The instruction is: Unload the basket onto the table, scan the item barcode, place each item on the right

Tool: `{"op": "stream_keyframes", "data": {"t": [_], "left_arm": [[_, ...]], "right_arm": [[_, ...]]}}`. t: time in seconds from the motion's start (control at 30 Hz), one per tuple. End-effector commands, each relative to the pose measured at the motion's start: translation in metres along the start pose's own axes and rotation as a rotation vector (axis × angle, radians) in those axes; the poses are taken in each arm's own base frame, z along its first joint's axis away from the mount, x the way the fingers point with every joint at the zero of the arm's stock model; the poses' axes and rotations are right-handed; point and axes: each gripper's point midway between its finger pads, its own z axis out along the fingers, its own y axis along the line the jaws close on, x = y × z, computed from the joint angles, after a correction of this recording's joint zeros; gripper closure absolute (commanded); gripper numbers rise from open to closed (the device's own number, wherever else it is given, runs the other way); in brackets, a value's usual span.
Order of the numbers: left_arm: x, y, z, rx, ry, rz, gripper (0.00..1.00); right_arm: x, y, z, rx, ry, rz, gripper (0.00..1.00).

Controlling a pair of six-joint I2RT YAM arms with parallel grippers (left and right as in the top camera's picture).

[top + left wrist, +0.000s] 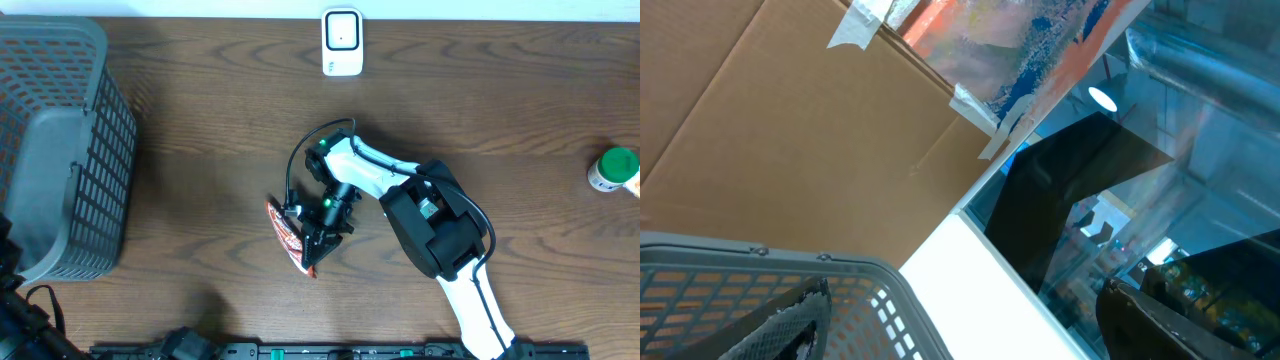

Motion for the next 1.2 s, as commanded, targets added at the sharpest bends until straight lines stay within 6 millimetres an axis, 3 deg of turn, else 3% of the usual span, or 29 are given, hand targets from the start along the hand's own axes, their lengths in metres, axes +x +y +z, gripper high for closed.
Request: {"op": "stream_keyframes", "data": {"t": [0.0, 0.47, 0.6, 0.83, 1.03, 1.17], "left_arm": [[-0.001, 0.005, -0.001, -0.015, -0.004, 0.008, 0.15], [-0.001, 0.005, -0.001, -0.015, -0.004, 0.008, 0.15], [-0.001, 0.005, -0.001, -0.015, -0.004, 0.008, 0.15], [-0.001, 0.005, -0.001, -0.015, -0.004, 0.008, 0.15], [-0.001, 0.005, -0.001, -0.015, -0.004, 0.008, 0.15], [-0.001, 0.005, -0.001, -0.015, -0.004, 0.008, 0.15]], "right_arm": [[-0.002, 0.002, -0.005, -0.002, -0.024, -0.001, 0.99], [-0.016, -0.016, -0.023, 0.014, -0.102, 0.038, 0.99], [-0.019, -0.020, -0.024, 0.017, -0.112, 0.046, 0.90], [-0.027, -0.041, -0.013, 0.046, -0.105, 0.132, 0.95], [-0.023, -0.077, -0.017, 0.209, -0.100, 0.259, 0.95], [-0.021, -0.090, -0.025, 0.254, -0.115, 0.324, 0.84]]}}
